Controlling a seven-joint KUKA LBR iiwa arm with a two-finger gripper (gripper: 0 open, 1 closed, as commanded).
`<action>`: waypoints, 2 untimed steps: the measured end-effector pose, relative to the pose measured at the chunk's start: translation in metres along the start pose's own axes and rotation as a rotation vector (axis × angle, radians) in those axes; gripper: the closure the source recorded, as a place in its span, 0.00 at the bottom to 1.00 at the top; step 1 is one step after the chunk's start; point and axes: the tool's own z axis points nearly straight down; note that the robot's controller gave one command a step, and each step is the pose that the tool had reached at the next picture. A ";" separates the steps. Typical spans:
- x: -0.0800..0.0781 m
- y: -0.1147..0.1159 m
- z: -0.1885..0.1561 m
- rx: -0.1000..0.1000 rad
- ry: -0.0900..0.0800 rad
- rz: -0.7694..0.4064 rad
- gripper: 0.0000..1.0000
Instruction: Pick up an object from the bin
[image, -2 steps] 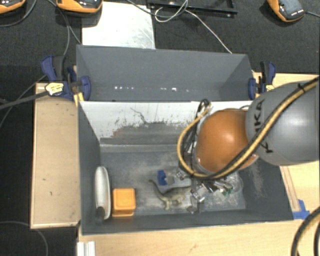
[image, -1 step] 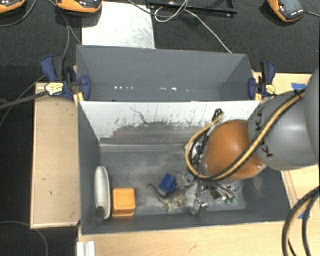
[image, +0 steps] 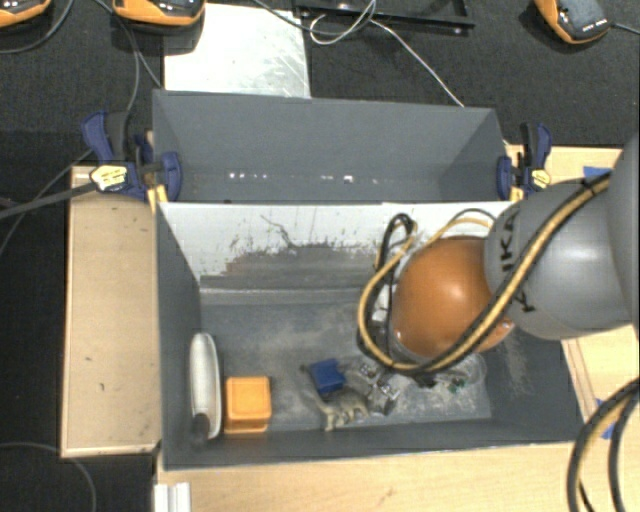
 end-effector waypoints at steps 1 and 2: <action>0.000 0.000 0.000 0.000 0.000 0.001 1.00; 0.001 0.000 -0.006 -0.002 0.002 0.002 1.00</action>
Offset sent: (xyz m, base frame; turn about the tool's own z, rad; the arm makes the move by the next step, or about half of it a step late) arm 0.0000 -0.0001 0.0369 0.0000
